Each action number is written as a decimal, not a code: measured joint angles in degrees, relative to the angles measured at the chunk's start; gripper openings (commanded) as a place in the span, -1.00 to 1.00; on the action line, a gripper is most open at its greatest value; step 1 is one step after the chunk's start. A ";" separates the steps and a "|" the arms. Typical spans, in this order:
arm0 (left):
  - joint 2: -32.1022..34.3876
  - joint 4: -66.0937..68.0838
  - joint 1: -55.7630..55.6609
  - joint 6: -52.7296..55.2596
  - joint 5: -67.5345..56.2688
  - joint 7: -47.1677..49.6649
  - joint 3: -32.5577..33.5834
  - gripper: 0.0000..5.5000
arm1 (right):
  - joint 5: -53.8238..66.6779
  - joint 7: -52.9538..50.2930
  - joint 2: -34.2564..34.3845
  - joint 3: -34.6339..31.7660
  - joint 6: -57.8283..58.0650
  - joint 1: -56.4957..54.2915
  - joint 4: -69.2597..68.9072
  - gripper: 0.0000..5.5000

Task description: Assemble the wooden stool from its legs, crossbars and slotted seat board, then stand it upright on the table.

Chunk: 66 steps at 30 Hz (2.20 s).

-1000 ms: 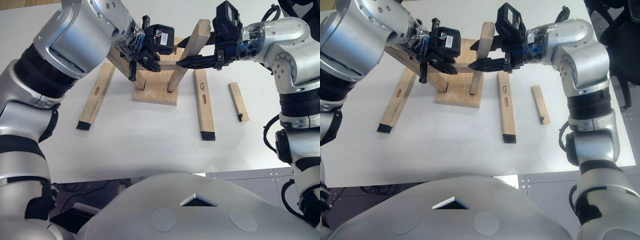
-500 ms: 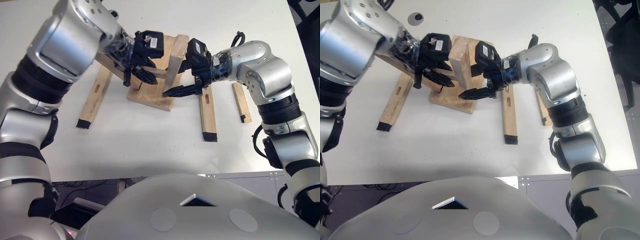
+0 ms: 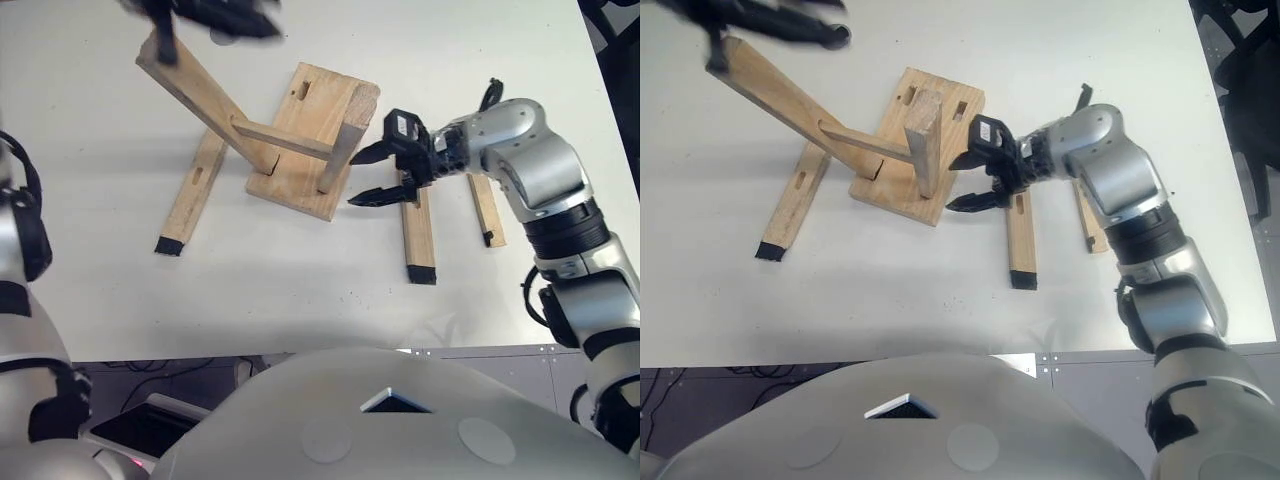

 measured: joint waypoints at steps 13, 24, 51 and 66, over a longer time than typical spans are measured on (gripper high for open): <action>-0.58 -19.62 47.54 11.44 -17.44 9.62 41.12 -1.00 | -1.44 -16.79 4.71 -11.42 -3.54 -1.21 3.28 -0.42; -5.67 -8.97 51.01 -2.45 -8.08 21.48 14.31 -1.00 | -5.04 -15.56 9.23 0.40 0.00 -0.30 -3.64 -0.86; -0.03 -26.92 70.85 4.05 -17.00 21.55 8.37 -1.00 | -11.98 -24.72 17.15 -6.33 -24.09 -15.58 38.14 -0.86; -18.92 -5.04 54.99 -0.28 -3.36 45.77 -1.37 -1.00 | -23.34 -7.13 18.49 0.12 -31.52 -22.75 60.44 -0.99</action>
